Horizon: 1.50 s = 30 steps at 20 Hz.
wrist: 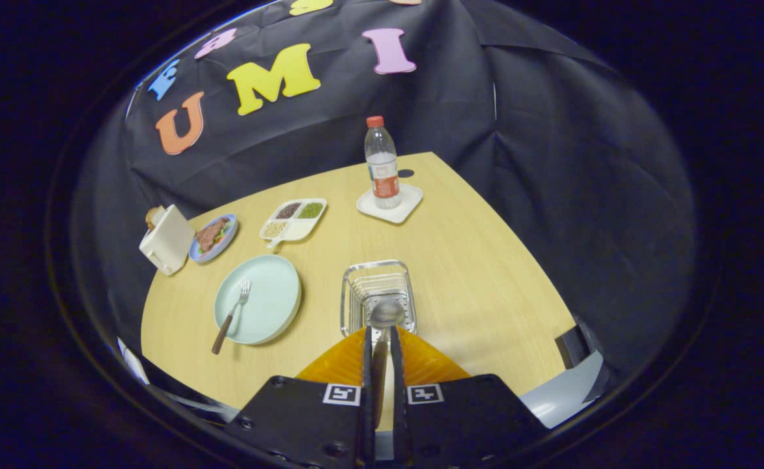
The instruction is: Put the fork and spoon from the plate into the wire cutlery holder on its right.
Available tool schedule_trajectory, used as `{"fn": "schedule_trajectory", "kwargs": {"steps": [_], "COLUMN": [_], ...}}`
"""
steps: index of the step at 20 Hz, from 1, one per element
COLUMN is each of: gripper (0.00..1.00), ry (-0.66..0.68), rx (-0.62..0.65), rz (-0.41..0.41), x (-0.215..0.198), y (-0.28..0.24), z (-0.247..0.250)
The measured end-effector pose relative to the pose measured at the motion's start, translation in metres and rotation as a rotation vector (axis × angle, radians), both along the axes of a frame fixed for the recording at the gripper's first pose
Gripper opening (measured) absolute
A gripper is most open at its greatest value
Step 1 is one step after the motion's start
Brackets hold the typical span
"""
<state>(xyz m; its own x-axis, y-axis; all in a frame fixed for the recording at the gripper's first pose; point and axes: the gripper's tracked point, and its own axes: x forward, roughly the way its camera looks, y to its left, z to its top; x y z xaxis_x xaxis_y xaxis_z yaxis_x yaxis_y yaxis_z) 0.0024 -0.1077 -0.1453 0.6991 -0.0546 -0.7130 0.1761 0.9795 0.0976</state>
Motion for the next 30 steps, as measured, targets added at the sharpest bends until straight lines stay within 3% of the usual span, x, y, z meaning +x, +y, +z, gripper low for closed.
{"fn": "schedule_trajectory", "kwargs": {"steps": [2, 5, 10, 15, 17, 20, 30], "gripper": [0.26, 0.35, 0.63, 0.86, 0.90, 0.95, 0.95], "ry": [-0.050, -0.137, -0.302, -0.373, -0.400, -0.438, -0.421], "rx": [-0.017, -0.020, -0.048, -0.091, -0.090, -0.123, -0.273], "rz": [0.001, -0.019, -0.046, -0.135, -0.159, -0.129, 0.009], "x": [0.003, 0.001, -0.007, -0.022, -0.025, -0.024, 0.014], "y": [0.001, 0.002, 0.012, 0.022, 0.034, 0.062, 0.156], "z": [0.010, 0.033, 0.071, 0.083, 0.086, 0.095, 0.076]}}
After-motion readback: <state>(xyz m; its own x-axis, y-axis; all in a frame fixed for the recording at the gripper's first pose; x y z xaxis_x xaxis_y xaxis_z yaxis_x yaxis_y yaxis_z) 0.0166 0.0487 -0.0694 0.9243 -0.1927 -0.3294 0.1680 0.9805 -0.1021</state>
